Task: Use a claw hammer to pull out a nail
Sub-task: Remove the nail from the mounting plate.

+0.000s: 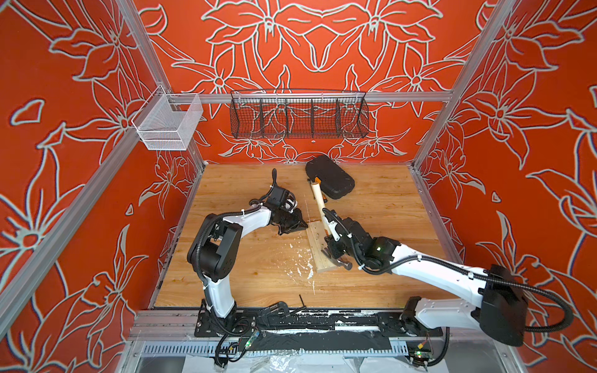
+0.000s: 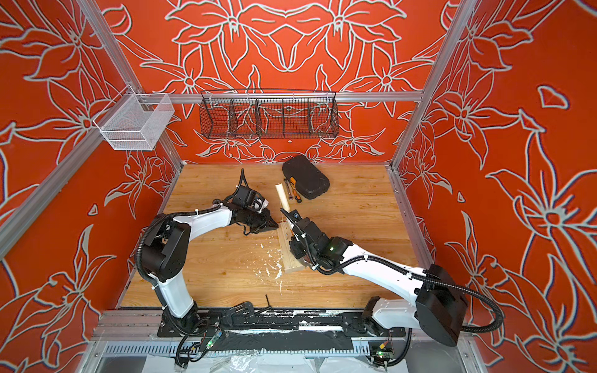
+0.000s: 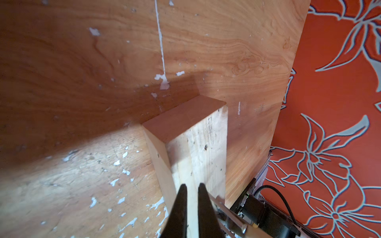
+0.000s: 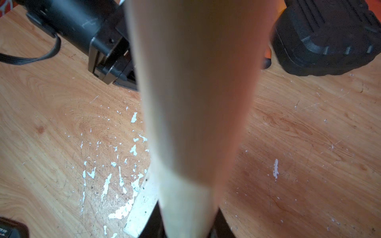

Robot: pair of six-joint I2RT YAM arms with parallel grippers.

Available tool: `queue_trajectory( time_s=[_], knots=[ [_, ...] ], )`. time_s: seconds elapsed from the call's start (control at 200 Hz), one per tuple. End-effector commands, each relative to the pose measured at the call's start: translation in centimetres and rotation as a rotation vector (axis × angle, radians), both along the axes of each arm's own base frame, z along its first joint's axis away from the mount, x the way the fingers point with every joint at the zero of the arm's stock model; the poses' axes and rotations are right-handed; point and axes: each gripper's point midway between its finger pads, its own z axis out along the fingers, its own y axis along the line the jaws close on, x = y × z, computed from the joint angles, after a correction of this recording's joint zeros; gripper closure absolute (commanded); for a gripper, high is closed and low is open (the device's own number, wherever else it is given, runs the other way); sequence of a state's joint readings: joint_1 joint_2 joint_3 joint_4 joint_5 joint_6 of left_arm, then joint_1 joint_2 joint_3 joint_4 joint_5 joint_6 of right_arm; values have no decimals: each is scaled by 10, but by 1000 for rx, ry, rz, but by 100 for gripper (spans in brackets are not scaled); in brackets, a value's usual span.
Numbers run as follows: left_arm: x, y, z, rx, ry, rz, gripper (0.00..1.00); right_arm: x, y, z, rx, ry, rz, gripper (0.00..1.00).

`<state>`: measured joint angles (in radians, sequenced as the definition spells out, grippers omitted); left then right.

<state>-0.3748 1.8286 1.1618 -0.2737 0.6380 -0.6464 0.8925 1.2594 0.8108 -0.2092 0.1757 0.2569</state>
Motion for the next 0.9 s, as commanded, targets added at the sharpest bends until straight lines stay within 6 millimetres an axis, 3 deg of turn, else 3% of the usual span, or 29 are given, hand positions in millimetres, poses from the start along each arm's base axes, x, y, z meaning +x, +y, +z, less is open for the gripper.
queue_trajectory(
  time_s=[0.0,0.896],
  knots=[
    [-1,1,-7,46,8,-12,89,14,18,41,79,-116,2,100],
    [-13,-4,-29,106,56,-32,92,19,29,49,67,-184,2,100]
  ],
)
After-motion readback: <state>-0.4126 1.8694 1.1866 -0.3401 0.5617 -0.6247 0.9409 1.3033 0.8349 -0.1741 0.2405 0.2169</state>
